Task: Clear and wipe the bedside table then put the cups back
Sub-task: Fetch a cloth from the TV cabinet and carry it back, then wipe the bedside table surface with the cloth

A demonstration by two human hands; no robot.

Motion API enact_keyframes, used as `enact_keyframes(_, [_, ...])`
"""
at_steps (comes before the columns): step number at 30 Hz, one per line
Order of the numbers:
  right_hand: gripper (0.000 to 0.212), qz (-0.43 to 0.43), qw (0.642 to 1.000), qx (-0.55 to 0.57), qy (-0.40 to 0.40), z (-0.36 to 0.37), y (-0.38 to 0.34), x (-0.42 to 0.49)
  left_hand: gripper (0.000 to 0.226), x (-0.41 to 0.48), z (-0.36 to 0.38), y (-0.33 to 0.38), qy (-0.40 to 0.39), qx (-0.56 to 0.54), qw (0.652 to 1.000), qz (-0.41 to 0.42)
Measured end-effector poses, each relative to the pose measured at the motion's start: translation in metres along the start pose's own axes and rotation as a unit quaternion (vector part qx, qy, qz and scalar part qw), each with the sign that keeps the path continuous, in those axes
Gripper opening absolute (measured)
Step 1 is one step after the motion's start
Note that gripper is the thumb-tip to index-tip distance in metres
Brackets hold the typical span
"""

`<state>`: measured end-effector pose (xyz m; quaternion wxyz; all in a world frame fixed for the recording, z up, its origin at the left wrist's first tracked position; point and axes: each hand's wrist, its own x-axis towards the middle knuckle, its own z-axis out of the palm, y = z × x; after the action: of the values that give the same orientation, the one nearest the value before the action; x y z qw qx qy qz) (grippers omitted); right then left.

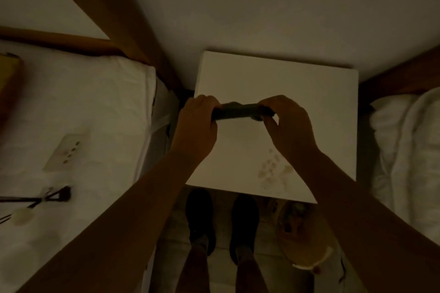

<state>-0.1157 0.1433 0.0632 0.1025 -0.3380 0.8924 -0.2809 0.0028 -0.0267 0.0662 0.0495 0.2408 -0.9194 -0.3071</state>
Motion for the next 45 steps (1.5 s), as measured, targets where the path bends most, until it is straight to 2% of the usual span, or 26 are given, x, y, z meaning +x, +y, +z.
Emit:
enact_keyframes(4, [0.026,0.023,1.0,-0.005,-0.019,0.046,0.021,-0.022,0.028,-0.011,0.036,-0.035,-0.011,0.017,0.999,0.041])
enact_keyframes(8, [0.028,0.0,0.998,-0.03,-0.047,0.083,0.027,-0.071,0.038,-0.052,0.064,-0.065,-0.038,0.035,0.995,0.08])
enact_keyframes(12, [0.031,0.0,0.995,-0.091,-0.049,0.096,0.016,-0.119,0.045,-0.097,0.073,-0.08,-0.066,0.042,0.993,0.086])
enact_keyframes(16, [0.035,0.001,0.986,-0.144,-0.082,0.091,0.003,-0.138,0.06,-0.123,0.067,-0.089,-0.13,0.055,0.986,0.088])
enact_keyframes(19, [0.025,-0.037,0.993,-0.107,-0.047,0.096,-0.005,-0.126,0.051,-0.114,0.06,-0.089,-0.116,0.016,0.989,0.088])
enact_keyframes(22, [0.03,-0.098,0.991,-0.082,-0.028,0.115,-0.013,-0.098,0.034,-0.081,0.054,-0.079,-0.099,-0.042,0.992,0.058])
enact_keyframes(24, [0.041,-0.128,0.986,-0.084,-0.061,0.128,-0.013,-0.082,0.029,-0.051,0.052,-0.074,-0.115,-0.043,0.992,0.03])
enact_keyframes(26, [0.051,-0.148,0.976,-0.112,-0.115,0.14,-0.007,-0.072,0.027,-0.025,0.057,-0.075,-0.095,-0.021,0.995,0.018])
enact_keyframes(30, [0.057,-0.178,0.958,-0.165,-0.154,0.153,0.015,-0.059,0.019,0.007,0.079,-0.076,-0.051,0.027,0.997,0.059])
enact_keyframes(33, [0.063,-0.152,0.96,-0.188,-0.143,0.148,0.031,-0.038,0.026,0.016,0.093,-0.079,-0.031,0.071,0.993,0.085])
enact_keyframes(36, [0.065,-0.08,0.966,-0.216,-0.118,0.127,0.062,-0.01,0.036,0.012,0.106,-0.082,-0.008,0.082,0.992,0.1])
enact_keyframes(39, [0.064,0.004,0.967,-0.24,-0.083,0.095,0.109,0.008,0.051,0.002,0.117,-0.085,-0.03,0.124,0.983,0.133])
enact_keyframes(45, [0.066,0.115,0.955,-0.269,-0.055,0.04,0.182,-0.03,0.058,0.002,0.121,-0.083,-0.068,0.198,0.972,0.108])
